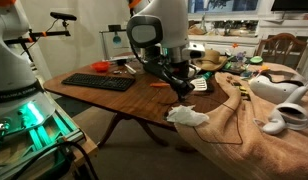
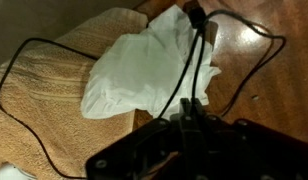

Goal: Move the black cable to the right, then move it backwards

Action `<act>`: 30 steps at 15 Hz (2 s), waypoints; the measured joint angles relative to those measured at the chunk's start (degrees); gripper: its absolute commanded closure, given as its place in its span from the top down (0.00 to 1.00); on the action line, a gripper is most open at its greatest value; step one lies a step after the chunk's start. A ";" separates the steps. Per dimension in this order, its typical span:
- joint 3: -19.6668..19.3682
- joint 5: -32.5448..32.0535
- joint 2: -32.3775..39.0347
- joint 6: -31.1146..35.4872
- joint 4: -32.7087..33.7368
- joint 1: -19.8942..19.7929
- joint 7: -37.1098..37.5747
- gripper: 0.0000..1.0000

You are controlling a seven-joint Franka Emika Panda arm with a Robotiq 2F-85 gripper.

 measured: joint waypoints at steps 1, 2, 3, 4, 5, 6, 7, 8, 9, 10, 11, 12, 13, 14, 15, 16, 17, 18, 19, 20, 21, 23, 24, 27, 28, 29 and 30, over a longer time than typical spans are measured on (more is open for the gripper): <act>0.17 -0.07 -0.27 0.74 -0.78 0.00 -0.84 0.01; 0.32 -0.21 -0.49 1.52 -1.46 0.01 -1.58 0.01; 0.45 -0.49 -0.74 2.26 -2.19 0.01 -2.25 0.01; 0.50 -1.09 -0.91 2.80 -2.78 0.02 -2.86 0.01; 0.50 -1.94 -1.08 3.28 -3.44 0.02 -3.42 0.01; 0.47 -2.91 -1.17 3.69 -4.05 0.03 -3.91 0.01; 0.40 -3.94 -1.27 4.06 -4.66 0.03 -4.22 0.01; 0.26 -5.10 -1.35 4.44 -5.26 0.08 -4.35 0.01; 0.06 -6.31 -1.42 4.75 -5.81 0.20 -4.38 0.01; -0.12 -7.29 -1.48 4.94 -6.30 0.32 -4.38 0.01; -0.34 -8.27 -1.50 5.04 -6.67 0.50 -4.38 0.29; -0.61 -9.10 -1.50 5.21 -6.96 0.73 -4.38 0.30; -0.88 -9.79 -1.50 5.54 -7.26 1.00 -4.38 0.36; -0.97 -10.25 -1.53 5.98 -7.59 1.11 -4.38 0.45; -0.88 -10.30 -1.60 6.31 -7.90 1.12 -4.38 0.52; -0.57 -10.17 -1.77 6.62 -8.17 0.99 -4.38 0.58; -0.05 -9.76 -2.11 6.68 -8.43 0.74 -4.35 0.67; 0.70 -8.95 -2.72 6.67 -8.81 0.33 -4.33 0.74; 1.43 -7.94 -3.70 6.08 -9.31 -0.06 -4.32 0.83; 1.99 -6.70 -4.88 5.26 -9.80 -0.36 -4.29 0.89; 2.45 -4.96 -6.31 4.11 -10.20 -0.64 -4.28 0.98; 2.01 -2.07 -9.48 1.31 -10.55 -0.70 -3.78 1.00; 0.83 -1.89 -11.10 -0.46 -10.46 -0.48 -2.79 1.00; -5.45 -4.00 -15.31 -7.44 -9.07 0.54 0.94 1.00; -7.57 -4.78 -16.12 -10.18 -8.07 0.70 1.27 1.00; -9.43 -5.75 -16.42 -12.93 -6.79 0.75 1.25 1.00; -11.00 -6.77 -16.25 -15.45 -5.38 0.78 0.74 1.00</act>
